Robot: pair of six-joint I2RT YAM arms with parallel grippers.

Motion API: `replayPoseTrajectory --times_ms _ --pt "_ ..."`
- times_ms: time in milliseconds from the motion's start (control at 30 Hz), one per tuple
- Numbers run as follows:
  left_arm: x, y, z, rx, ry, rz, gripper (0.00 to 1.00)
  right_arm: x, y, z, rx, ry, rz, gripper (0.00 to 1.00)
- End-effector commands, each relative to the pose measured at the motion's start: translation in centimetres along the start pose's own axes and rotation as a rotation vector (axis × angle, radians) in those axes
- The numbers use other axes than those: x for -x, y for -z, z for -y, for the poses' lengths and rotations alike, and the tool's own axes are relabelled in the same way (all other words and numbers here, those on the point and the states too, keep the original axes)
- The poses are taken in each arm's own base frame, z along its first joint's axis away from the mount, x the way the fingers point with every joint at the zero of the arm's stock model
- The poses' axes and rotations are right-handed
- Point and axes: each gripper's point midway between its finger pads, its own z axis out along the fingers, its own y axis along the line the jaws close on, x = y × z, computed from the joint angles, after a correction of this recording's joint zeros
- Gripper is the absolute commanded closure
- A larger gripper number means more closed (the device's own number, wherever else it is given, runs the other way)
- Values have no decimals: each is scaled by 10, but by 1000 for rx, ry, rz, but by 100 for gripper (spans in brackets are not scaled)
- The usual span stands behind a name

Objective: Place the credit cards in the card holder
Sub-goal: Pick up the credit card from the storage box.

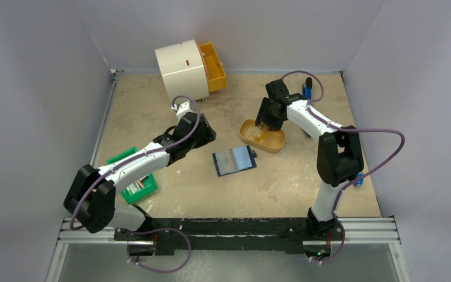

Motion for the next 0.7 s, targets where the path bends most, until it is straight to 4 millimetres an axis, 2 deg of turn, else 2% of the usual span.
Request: replayPoseTrajectory --times_ms 0,300,667 --pt "14 -2 16 -45 17 32 46 8 13 -17 104 -48 25 60" --pt "8 -5 61 -249 28 -21 44 3 5 -21 138 -53 -5 60" --pt "-6 -16 60 -249 25 -70 43 -1 -3 -19 127 -52 -20 48"
